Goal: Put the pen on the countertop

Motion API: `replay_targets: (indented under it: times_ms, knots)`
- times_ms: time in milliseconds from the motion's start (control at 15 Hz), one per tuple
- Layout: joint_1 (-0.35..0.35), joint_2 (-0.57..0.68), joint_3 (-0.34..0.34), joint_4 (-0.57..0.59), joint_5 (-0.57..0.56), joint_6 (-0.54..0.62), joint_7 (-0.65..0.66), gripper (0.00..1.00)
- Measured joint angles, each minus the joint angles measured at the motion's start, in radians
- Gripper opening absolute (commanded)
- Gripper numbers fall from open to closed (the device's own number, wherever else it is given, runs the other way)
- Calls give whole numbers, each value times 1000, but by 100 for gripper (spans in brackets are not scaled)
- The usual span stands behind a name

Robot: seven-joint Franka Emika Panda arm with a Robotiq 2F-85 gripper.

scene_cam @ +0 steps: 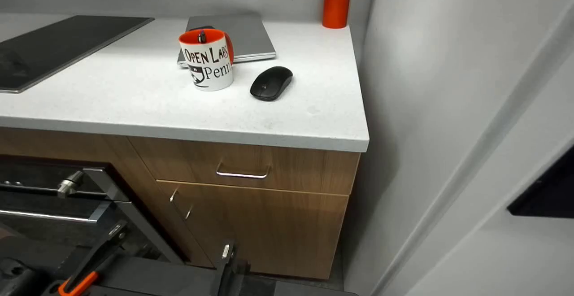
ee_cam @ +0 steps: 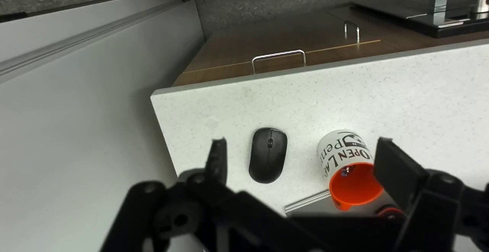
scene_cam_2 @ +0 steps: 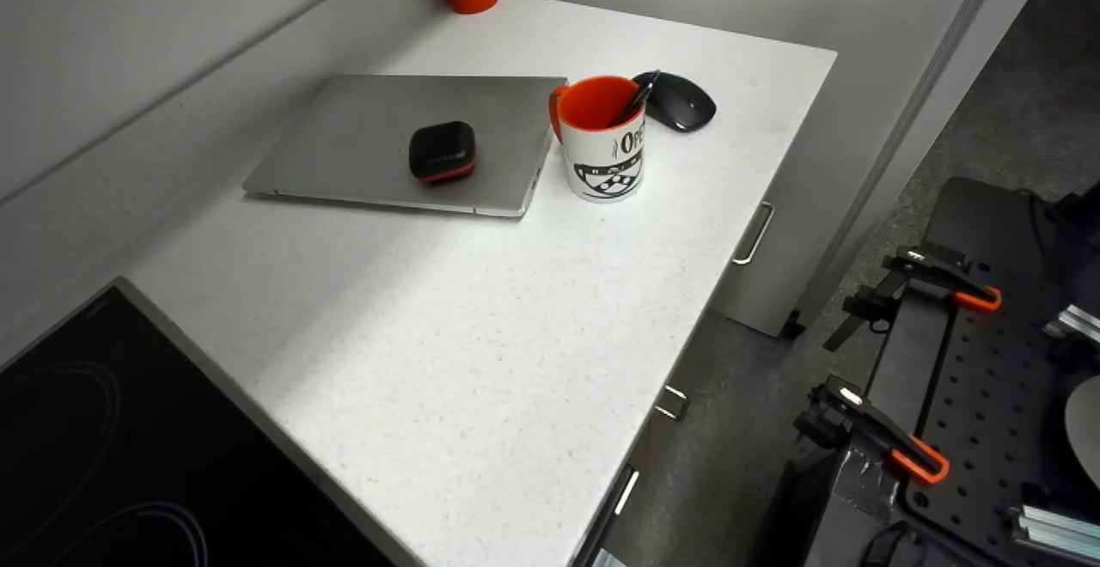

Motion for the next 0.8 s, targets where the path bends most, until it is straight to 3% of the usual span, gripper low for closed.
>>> replay_targets:
  times_ms: [133,333,533,800]
  knots:
    - [9,7,-9,-4,26,44,-2,100]
    - [48,57,-38,-32,111,201,-13,100]
    - [94,160,-53,-55,176,349,-37,100]
    - [131,310,-60,-52,231,429,-72,100]
